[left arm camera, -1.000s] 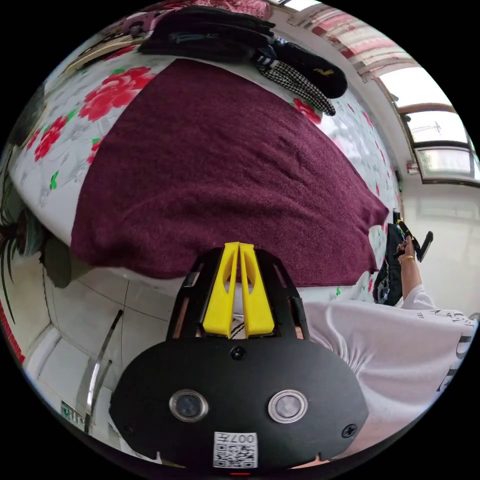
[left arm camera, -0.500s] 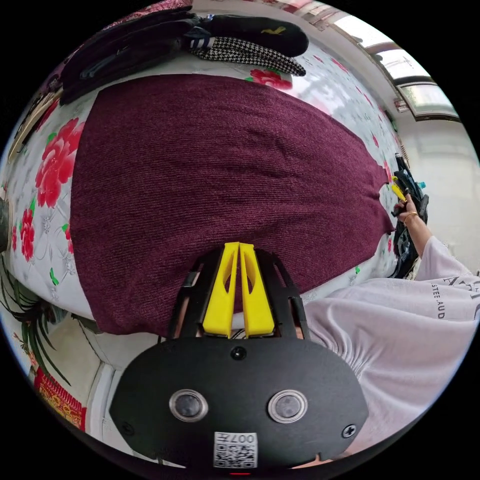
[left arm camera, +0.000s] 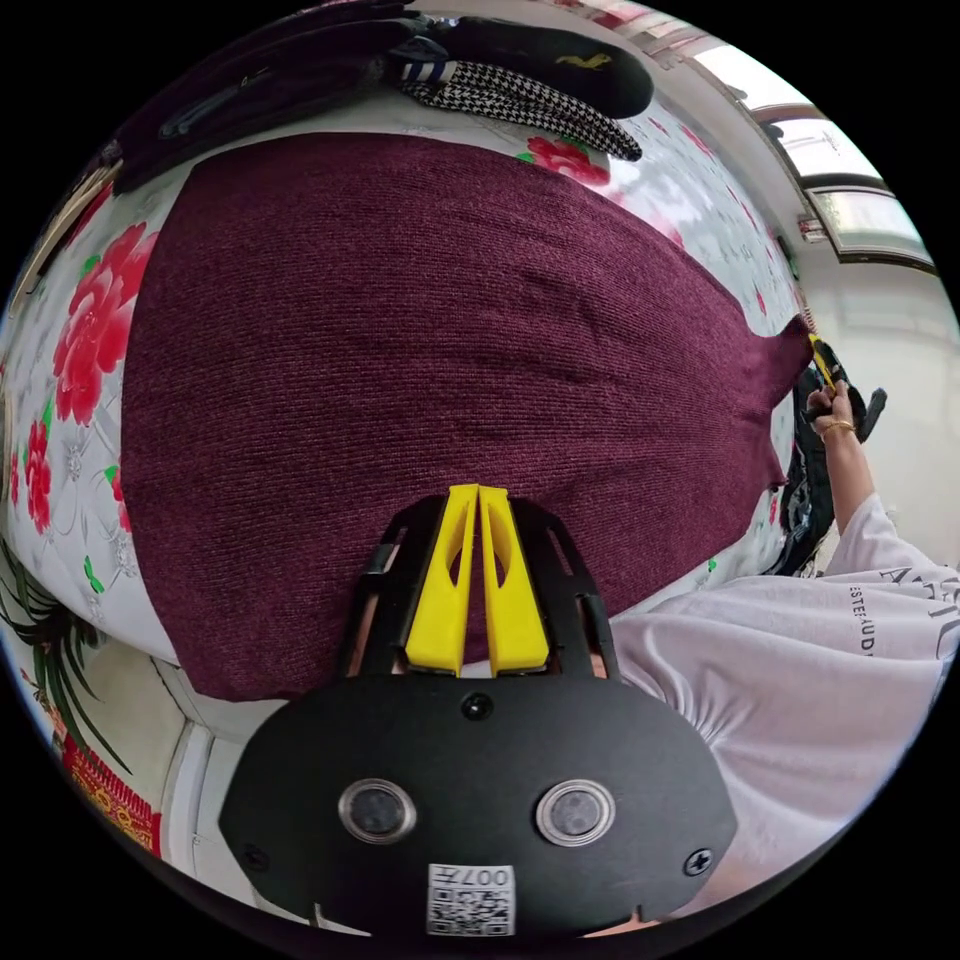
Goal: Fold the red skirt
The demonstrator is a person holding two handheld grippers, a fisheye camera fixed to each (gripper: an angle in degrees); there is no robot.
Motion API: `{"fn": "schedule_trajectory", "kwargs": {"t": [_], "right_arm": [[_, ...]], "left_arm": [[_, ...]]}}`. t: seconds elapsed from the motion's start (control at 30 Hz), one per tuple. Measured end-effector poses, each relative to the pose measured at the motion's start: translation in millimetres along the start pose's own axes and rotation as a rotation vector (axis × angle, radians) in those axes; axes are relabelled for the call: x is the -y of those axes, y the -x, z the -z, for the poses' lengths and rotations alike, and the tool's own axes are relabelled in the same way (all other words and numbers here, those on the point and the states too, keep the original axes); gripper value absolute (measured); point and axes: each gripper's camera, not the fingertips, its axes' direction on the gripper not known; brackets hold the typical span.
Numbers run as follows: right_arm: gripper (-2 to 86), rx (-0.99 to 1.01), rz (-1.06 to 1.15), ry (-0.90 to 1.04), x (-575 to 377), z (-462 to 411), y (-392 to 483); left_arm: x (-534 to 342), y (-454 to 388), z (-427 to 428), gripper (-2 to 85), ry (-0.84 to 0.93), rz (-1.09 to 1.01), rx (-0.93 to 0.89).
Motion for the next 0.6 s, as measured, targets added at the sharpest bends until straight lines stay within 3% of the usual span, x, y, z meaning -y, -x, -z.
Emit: {"fn": "schedule_trajectory", "kwargs": {"t": [0.17, 0.27, 0.4, 0.6], "right_arm": [[1.4, 0.121, 0.409, 0.050, -31, 1, 155], [2.4, 0.149, 0.411, 0.130, -78, -41, 211], [4.0, 0.225, 0.349, 0.435, -122, -96, 235], [5.3, 0.152, 0.304, 0.309, -131, -33, 197]], "left_arm": [[-3, 9, 9, -1.0, -0.039, -0.013, -0.051], [-9, 15, 15, -1.0, -0.057, -0.029, -0.071], [-22, 28, 24, -1.0, -0.064, -0.034, -0.090], [-38, 48, 31, -1.0, -0.057, -0.027, -0.099]]}}
